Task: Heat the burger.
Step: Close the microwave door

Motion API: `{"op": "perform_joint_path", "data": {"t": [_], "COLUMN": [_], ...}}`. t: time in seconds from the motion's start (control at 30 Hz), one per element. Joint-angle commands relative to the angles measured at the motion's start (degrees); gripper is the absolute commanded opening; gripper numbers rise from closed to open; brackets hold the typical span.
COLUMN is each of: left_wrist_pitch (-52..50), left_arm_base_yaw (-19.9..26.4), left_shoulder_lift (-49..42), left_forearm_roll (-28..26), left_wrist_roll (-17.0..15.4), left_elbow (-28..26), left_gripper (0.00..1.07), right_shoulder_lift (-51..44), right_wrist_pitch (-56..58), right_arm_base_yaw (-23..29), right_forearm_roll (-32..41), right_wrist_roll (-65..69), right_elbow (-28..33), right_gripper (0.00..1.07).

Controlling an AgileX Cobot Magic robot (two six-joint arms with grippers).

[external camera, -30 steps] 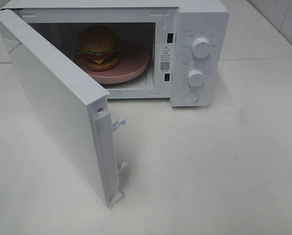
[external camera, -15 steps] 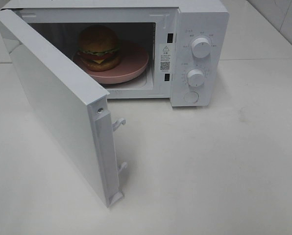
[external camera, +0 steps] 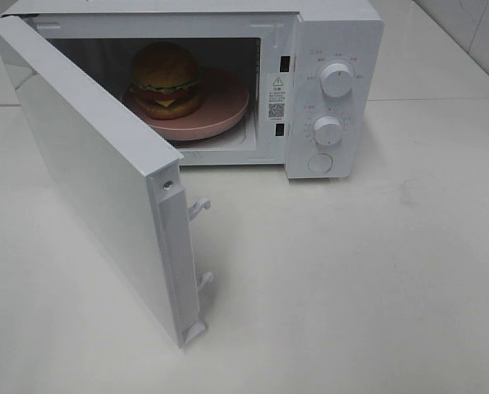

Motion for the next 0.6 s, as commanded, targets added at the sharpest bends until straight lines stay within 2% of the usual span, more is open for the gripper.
{"op": "perform_joint_path", "data": {"t": [0.03,0.6], "left_wrist_pitch": [-0.80,-0.80], "left_arm_base_yaw": [-0.11,-0.11], "left_shoulder_lift": [-0.63,1.09], "left_forearm_roll": [-0.11,0.46], "left_wrist_roll": [-0.34,-0.74], "left_elbow": [-0.06,-0.06], "left_gripper": [1.00,1.00], "right_shoulder_lift": [-1.43,-1.43], "right_wrist_pitch": [0.00,0.00], "right_arm_base_yaw": [-0.29,-0.29], "right_forearm_roll": [0.17,0.17], "right_wrist_roll": [0.40,0.40], "right_elbow": [0.17,0.17], "right_gripper": [0.76,0.76]}}
